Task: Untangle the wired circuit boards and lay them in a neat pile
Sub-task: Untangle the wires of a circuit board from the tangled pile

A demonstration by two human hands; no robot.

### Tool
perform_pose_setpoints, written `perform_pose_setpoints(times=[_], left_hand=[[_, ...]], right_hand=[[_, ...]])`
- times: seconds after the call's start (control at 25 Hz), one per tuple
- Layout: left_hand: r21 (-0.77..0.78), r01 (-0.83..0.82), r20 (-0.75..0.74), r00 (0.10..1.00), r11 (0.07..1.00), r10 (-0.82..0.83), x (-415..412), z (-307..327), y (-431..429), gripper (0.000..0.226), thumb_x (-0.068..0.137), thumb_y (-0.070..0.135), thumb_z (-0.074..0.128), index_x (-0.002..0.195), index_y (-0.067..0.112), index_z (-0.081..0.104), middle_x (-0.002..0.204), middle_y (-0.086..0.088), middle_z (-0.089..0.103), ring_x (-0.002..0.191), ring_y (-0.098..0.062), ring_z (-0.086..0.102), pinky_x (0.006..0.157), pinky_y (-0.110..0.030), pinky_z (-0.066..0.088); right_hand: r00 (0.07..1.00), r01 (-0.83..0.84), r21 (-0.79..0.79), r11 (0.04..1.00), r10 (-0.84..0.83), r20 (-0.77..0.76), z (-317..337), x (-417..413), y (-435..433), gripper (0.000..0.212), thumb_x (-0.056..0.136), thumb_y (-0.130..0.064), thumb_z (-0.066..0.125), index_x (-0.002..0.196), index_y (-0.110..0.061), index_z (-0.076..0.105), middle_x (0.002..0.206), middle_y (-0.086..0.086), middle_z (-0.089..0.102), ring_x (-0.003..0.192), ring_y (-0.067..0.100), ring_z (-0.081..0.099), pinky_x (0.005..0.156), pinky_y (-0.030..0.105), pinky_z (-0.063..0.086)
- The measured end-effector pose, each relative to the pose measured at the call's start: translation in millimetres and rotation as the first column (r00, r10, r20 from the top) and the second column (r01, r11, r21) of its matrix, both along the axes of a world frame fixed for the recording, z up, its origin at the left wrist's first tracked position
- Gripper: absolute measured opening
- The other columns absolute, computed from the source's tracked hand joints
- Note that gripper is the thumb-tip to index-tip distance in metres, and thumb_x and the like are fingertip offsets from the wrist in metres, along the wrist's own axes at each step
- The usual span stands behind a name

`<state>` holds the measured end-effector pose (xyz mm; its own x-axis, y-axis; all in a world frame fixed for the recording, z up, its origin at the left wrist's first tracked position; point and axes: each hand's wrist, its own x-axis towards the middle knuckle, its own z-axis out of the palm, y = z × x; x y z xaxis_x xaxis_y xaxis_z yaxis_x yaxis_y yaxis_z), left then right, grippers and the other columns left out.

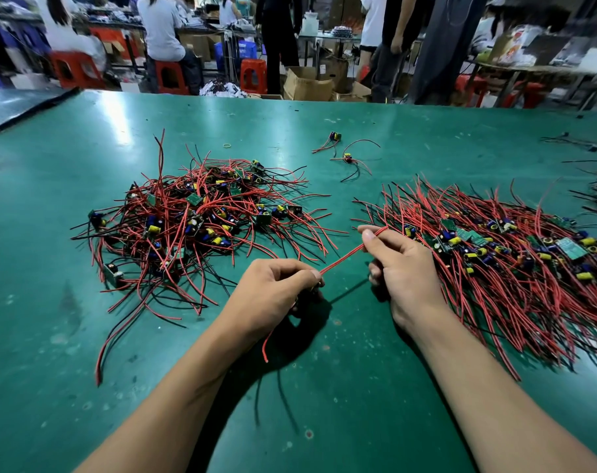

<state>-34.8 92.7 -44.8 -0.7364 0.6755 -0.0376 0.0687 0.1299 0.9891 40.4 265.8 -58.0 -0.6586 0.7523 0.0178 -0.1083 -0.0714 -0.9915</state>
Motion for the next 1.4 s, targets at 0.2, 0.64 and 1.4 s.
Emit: perform_pose_setpoints(times=[0.2, 0.64, 1.4], left_hand=[[0.017, 0.01, 0.008, 1.0, 1.0, -0.011, -1, -1, -2, 0.017, 0.09, 0.009, 0.063, 0.077, 0.003, 0.073, 0.068, -0.009, 0.072, 0.059, -0.016, 0.058, 0.056, -0.021, 0.046], [0.153, -0.068, 0.178, 0.983, 0.986, 0.041, -6, -6, 2, 0.013, 0.092, 0.017, 0.064, 0.088, 0.006, 0.071, 0.078, -0.013, 0.074, 0.058, -0.011, 0.056, 0.052, -0.016, 0.043], [0.325, -0.45, 0.411, 0.859, 0.832, 0.305, -4, -3, 10, 0.025, 0.075, 0.026, 0.08, 0.092, 0.014, 0.066, 0.074, -0.001, 0.071, 0.058, -0.009, 0.057, 0.061, -0.029, 0.045]], right_hand=[[0.998, 0.048, -0.094, 0.994, -0.051, -0.035, 2, 1, 6, 0.01, 0.095, -0.019, 0.066, 0.089, -0.016, 0.073, 0.063, -0.01, 0.059, 0.041, 0.004, 0.039, 0.039, 0.017, 0.029], [0.988, -0.155, -0.082, 0.984, 0.154, -0.018, 2, 4, -3, 0.047, 0.062, -0.055, 0.08, 0.087, -0.015, 0.075, 0.068, -0.008, 0.064, 0.046, 0.007, 0.044, 0.042, 0.02, 0.034], [0.917, -0.37, 0.744, 0.557, 0.093, 0.387, -6, 2, -54, 0.034, 0.071, -0.063, 0.068, 0.077, -0.031, 0.055, 0.076, -0.015, 0.061, 0.063, 0.005, 0.054, 0.059, 0.026, 0.045]])
